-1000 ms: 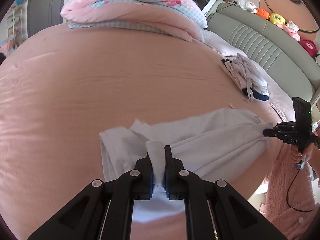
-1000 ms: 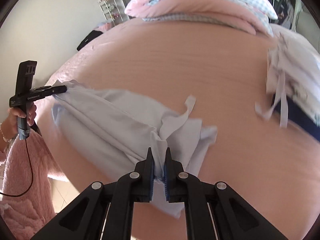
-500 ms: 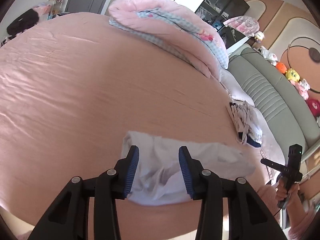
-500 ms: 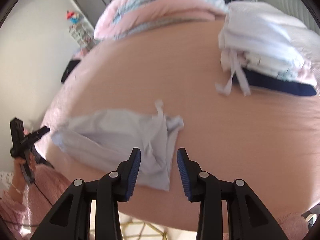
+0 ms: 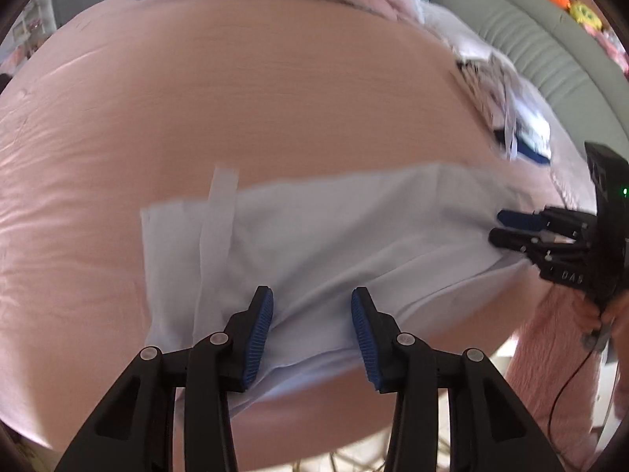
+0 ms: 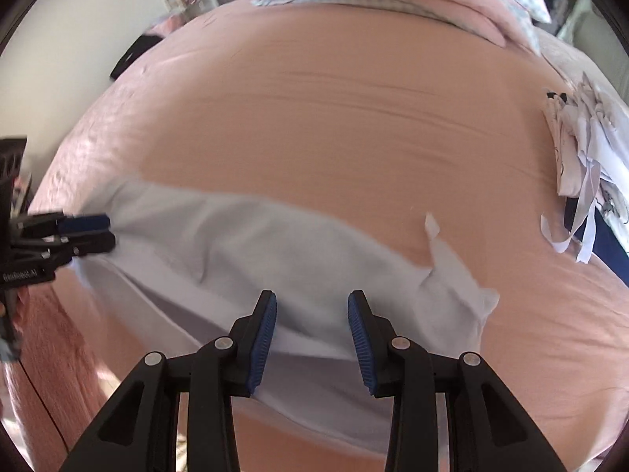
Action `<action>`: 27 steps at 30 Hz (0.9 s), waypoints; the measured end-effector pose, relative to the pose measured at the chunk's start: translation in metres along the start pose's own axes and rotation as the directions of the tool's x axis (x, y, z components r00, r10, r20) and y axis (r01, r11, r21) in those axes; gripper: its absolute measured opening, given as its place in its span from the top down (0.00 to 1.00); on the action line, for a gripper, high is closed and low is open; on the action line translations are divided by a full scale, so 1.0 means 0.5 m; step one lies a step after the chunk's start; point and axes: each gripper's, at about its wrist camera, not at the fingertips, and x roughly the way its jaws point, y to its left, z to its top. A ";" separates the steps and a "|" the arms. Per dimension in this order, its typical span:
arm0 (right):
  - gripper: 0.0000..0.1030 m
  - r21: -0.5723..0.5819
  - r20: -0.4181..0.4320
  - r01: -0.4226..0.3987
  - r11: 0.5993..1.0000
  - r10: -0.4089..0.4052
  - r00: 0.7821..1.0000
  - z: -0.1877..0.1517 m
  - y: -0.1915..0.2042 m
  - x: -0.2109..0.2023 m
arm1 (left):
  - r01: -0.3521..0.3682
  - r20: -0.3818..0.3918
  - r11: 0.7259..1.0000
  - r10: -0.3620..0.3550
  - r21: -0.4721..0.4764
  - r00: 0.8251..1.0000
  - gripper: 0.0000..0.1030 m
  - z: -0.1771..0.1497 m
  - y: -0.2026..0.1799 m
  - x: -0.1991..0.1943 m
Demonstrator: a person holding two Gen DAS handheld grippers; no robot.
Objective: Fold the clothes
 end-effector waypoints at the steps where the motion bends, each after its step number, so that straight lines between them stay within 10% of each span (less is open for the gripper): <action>1: 0.64 -0.013 -0.034 0.010 1.000 -0.011 0.999 -0.016 0.002 0.000 | -0.004 -0.021 1.000 0.004 -0.011 1.000 0.63 -0.016 0.004 -0.004; 5: 0.63 -0.020 -0.112 0.073 0.997 -0.075 0.991 -0.059 0.007 -0.038 | 0.009 -0.041 0.999 -0.011 -0.033 0.999 0.63 -0.047 0.012 -0.043; 13: 0.63 0.013 0.072 0.102 0.995 -0.103 0.992 -0.047 -0.004 -0.088 | 0.062 0.090 0.998 -0.061 -0.004 0.994 0.58 -0.014 -0.015 -0.052; 24: 0.63 -0.214 0.098 0.167 0.962 -0.149 0.984 -0.110 0.035 -0.050 | -0.059 0.139 0.946 0.015 0.318 0.990 0.58 -0.070 -0.110 -0.013; 26: 0.63 -0.208 0.110 0.166 0.964 -0.146 0.983 -0.106 0.038 -0.043 | -0.074 0.167 0.946 0.021 0.316 0.986 0.68 -0.064 -0.110 -0.013; 27: 0.63 -0.208 0.118 0.168 0.964 -0.146 0.982 -0.100 0.043 -0.037 | -0.080 0.176 0.949 0.026 0.304 0.984 0.90 -0.063 -0.108 -0.016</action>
